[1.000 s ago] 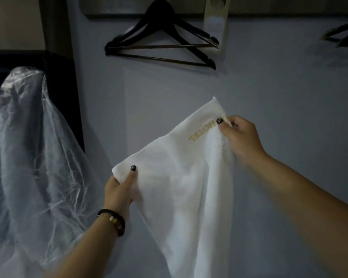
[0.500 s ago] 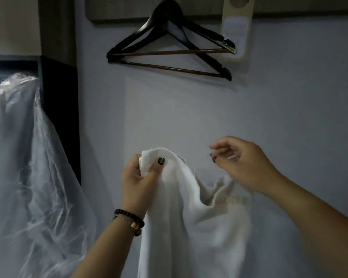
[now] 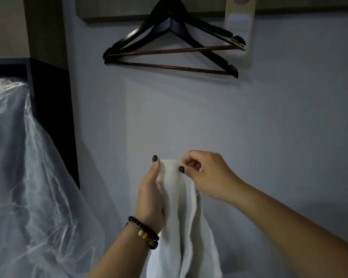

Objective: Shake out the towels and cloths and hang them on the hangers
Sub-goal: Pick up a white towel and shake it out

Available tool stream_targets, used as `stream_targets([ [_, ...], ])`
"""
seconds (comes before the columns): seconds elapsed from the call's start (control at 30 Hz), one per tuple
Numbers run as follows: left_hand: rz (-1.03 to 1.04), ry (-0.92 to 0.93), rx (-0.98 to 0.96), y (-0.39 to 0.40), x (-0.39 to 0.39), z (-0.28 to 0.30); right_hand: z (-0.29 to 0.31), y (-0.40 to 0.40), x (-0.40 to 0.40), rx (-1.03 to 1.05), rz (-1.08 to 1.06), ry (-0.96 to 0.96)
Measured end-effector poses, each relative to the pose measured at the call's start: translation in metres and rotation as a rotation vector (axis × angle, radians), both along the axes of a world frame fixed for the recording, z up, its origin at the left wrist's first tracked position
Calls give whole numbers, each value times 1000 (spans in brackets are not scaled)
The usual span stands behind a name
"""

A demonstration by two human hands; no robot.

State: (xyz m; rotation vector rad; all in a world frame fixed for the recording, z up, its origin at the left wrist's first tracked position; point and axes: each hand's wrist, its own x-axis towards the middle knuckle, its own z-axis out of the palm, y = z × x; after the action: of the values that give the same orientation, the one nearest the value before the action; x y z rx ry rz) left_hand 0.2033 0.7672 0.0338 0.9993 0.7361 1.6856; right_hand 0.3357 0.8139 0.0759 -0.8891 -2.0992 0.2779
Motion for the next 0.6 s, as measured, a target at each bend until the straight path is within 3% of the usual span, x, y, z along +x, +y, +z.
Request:
stream_targets([
  [0.23,68,-194,-36,-5,-13,-11,-22,-10,-26,-143,197,166],
  [0.47,16,-155,-71,-9,-17,-23,-40,-11,-22,-28,181,192],
  [0.6,-91,-70,-118,-11,-24,-27,-48,-9,-7,-100,230,272],
])
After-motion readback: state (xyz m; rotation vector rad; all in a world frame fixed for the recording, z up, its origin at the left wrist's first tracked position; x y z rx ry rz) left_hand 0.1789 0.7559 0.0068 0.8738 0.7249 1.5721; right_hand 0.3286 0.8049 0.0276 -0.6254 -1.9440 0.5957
